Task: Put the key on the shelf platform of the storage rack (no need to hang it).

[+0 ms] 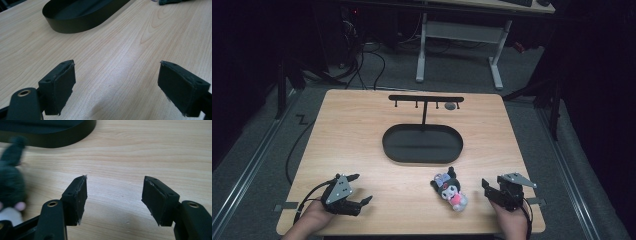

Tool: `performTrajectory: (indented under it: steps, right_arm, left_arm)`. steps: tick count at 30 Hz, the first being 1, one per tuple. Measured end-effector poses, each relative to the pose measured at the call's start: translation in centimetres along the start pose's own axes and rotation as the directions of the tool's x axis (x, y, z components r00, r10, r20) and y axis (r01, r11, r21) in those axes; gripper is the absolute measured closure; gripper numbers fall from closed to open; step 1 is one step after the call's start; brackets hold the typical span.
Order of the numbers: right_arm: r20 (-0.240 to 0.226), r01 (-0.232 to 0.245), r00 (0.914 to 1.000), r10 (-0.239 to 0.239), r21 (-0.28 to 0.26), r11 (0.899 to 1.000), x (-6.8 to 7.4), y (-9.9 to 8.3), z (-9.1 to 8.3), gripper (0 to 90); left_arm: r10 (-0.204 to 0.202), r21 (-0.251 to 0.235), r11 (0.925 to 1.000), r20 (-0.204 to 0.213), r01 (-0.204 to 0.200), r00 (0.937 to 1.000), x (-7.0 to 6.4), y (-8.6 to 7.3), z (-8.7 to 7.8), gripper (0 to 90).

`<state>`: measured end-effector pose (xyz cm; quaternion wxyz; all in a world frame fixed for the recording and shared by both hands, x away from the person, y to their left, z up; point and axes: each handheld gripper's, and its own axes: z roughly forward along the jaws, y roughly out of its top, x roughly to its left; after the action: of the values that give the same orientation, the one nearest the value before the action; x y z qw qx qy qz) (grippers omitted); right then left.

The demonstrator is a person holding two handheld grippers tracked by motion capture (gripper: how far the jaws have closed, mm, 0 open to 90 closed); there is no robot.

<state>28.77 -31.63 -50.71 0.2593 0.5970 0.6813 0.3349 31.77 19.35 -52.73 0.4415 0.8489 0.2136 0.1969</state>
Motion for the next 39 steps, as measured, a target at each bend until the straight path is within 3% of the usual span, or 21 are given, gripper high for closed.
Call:
performTrajectory:
  steps: [8,17,26,39]
  right_arm:
    - [-0.022,0.004,0.9998,-0.004,0.002,1.000,0.4,0.0,0.3,36.4]
    - [-0.023,0.023,0.9995,-0.023,-0.001,1.000,0.7,0.0,0.0,35.4]
    - [-0.035,0.040,0.9986,-0.039,0.031,0.999,0.8,0.0,0.4,35.3]
    - [-0.016,0.071,0.9974,-0.070,0.053,0.996,1.1,0.2,0.3,32.2]
  left_arm:
    - [-0.015,0.008,0.9999,0.001,0.015,0.9999,0.2,0.1,0.1,15.6]
    - [-0.004,-0.001,1.0000,-0.002,0.004,1.0000,0.0,0.0,0.0,15.6]
    - [-0.006,-0.001,1.0000,-0.001,0.006,1.0000,0.0,0.0,0.0,15.6]
    - [-0.003,0.005,1.0000,0.001,0.003,1.0000,0.0,0.0,0.1,15.6]
